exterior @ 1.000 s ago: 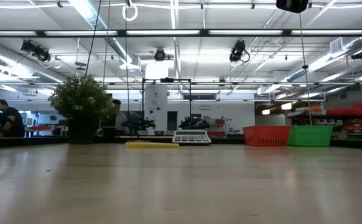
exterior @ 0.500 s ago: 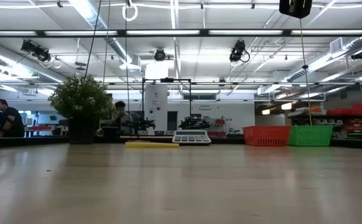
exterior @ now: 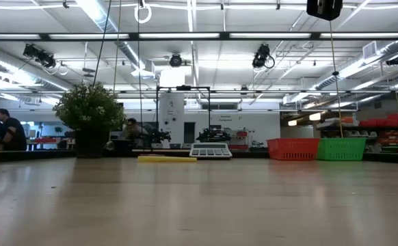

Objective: Sort crayons/erasers/pens/pencils in bins
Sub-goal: Put the pink eraser into the orange bin

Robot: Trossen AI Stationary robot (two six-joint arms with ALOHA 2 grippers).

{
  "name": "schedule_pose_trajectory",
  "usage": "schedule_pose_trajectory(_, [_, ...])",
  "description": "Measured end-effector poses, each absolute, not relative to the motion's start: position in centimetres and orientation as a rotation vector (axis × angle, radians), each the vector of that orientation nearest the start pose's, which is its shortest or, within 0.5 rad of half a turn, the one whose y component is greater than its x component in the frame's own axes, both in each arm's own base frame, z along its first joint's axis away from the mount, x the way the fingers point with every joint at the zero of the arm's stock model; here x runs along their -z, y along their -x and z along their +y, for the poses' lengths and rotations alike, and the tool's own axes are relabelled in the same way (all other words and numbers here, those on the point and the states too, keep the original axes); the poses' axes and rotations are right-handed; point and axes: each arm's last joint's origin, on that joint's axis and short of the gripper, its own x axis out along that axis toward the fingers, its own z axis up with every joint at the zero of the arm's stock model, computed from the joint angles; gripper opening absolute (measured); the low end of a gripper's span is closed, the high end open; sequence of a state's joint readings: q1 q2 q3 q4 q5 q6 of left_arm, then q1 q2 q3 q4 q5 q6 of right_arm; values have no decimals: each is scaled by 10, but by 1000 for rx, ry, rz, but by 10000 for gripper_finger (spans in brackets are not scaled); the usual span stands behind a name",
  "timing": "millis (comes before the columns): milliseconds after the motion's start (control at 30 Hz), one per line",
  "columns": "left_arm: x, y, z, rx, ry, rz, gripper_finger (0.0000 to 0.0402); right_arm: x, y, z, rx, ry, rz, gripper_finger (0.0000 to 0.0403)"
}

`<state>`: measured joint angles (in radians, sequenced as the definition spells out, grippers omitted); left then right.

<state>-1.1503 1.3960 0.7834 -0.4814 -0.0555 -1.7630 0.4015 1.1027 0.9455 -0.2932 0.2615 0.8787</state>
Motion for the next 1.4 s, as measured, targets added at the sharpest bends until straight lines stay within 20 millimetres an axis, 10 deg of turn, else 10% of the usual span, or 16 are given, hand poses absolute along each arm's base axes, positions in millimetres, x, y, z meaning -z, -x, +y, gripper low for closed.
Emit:
schedule_pose_trajectory(667, [-152,-114,-255,-102,848,1385,30,-318,-222,86,71,-730,448,129])
schedule_pose_trajectory(900, [-153,-114,-256,-96,850,1383,109,-318,-222,86,71,-731,448,129])
schedule_pose_trajectory(1133, [-175,-119,-269,-8,811,1391,194,-318,-222,86,74,-743,448,129])
schedule_pose_trajectory(1400, [-223,-120,-270,-31,633,1423,195,-318,-222,86,73,-738,448,129])
